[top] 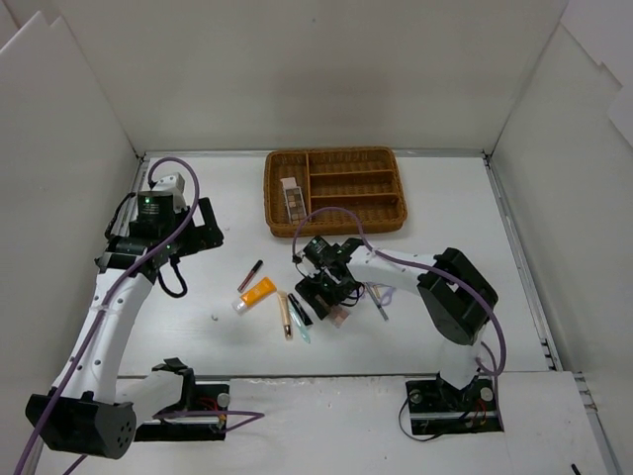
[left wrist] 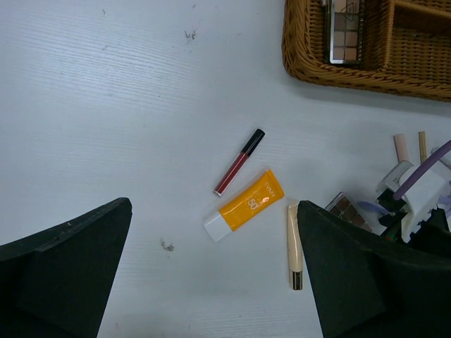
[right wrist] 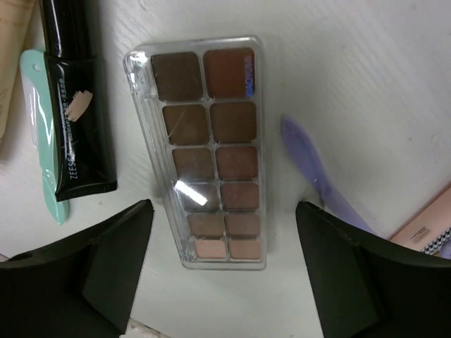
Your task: Organize the makeup
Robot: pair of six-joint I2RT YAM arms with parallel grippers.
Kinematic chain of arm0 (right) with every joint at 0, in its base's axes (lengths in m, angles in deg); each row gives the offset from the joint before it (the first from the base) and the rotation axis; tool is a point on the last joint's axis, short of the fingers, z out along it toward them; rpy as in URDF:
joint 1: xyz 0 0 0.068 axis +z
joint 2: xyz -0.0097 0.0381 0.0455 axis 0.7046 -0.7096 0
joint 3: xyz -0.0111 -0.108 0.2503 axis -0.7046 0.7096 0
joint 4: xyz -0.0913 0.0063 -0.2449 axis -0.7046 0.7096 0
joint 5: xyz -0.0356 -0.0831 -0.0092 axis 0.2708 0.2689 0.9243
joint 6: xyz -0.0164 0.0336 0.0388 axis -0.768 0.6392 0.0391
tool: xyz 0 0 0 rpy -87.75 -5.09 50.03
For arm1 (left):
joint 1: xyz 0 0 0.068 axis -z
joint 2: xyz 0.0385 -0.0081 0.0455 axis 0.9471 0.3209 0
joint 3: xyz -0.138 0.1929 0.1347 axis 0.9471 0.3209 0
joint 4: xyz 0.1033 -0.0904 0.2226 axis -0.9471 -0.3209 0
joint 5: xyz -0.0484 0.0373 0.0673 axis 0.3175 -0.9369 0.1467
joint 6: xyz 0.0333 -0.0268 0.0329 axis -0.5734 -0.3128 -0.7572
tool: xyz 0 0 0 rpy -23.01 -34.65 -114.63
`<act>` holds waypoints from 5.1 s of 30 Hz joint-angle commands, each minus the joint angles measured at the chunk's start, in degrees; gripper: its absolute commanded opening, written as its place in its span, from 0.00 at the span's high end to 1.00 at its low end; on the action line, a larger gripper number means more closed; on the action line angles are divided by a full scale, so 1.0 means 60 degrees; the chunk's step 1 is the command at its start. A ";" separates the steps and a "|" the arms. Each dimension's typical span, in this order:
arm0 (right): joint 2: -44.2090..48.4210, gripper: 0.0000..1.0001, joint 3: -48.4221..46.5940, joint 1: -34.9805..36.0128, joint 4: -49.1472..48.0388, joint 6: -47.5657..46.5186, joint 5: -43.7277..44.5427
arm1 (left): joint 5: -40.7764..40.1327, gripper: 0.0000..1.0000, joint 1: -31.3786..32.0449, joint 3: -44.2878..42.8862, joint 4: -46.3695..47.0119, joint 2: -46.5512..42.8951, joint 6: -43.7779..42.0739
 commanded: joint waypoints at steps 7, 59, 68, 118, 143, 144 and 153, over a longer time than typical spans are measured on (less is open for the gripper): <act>0.0109 0.82 -0.0049 0.0121 -0.0014 0.0035 0.0538 | -0.0158 0.00 -0.0146 -0.0203 -0.0020 -0.0252 -0.0332; -0.1285 0.28 -0.8154 -0.2720 0.0250 0.3097 0.1944 | 0.0574 0.01 0.0205 0.1569 0.0624 0.0099 -0.0274; 0.2964 0.53 -0.1654 -0.3788 0.0221 0.2554 0.2502 | 0.0282 0.03 0.0996 0.1423 0.0888 0.0758 0.0341; 0.8680 0.62 0.3013 -0.4625 0.0352 0.2276 0.0349 | -0.1975 0.37 0.3780 0.3063 0.1810 0.3556 0.0842; 0.8666 0.62 0.2633 -0.4610 0.0367 0.2290 -0.0178 | 0.0252 1.00 0.4000 0.2946 0.2529 0.3105 0.0034; 0.8680 0.62 0.2603 -0.4625 0.0367 0.2305 -0.0236 | 0.0267 1.00 0.4087 0.2917 0.2500 0.3002 0.0020; 0.8636 0.62 0.2456 -0.4610 0.0352 0.2364 -0.0500 | 0.0178 1.00 0.4176 0.2887 0.2572 0.2590 0.0034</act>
